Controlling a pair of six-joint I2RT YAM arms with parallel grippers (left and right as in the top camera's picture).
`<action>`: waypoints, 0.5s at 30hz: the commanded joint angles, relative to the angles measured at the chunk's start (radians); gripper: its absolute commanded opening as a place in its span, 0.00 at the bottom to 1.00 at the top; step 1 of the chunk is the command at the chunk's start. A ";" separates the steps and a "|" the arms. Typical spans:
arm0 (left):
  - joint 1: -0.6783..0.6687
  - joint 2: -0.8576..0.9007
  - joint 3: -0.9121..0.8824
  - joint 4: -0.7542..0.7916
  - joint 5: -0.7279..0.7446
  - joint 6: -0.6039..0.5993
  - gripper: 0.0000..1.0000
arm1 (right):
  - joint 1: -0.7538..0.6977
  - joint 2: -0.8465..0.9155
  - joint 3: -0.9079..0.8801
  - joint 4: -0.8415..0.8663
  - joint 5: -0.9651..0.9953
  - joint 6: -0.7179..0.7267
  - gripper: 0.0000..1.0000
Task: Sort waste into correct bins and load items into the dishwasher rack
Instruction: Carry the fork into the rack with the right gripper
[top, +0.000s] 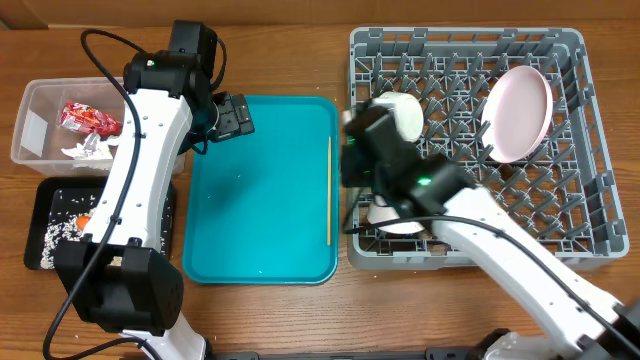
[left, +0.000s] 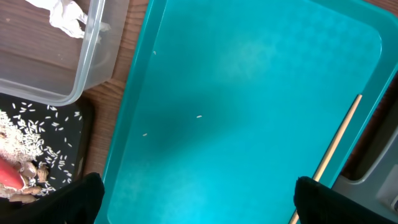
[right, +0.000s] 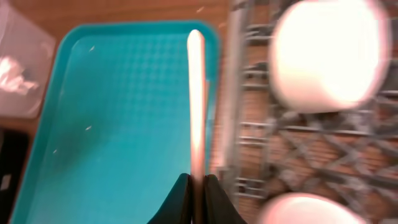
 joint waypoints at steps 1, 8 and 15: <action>-0.006 0.010 0.022 0.002 -0.013 0.018 1.00 | -0.083 -0.067 -0.002 -0.032 0.034 -0.040 0.04; -0.007 0.010 0.022 0.002 -0.013 0.018 1.00 | -0.295 -0.078 -0.004 -0.108 0.040 -0.135 0.04; -0.007 0.010 0.022 0.002 -0.013 0.018 1.00 | -0.461 -0.074 -0.007 -0.117 0.043 -0.188 0.05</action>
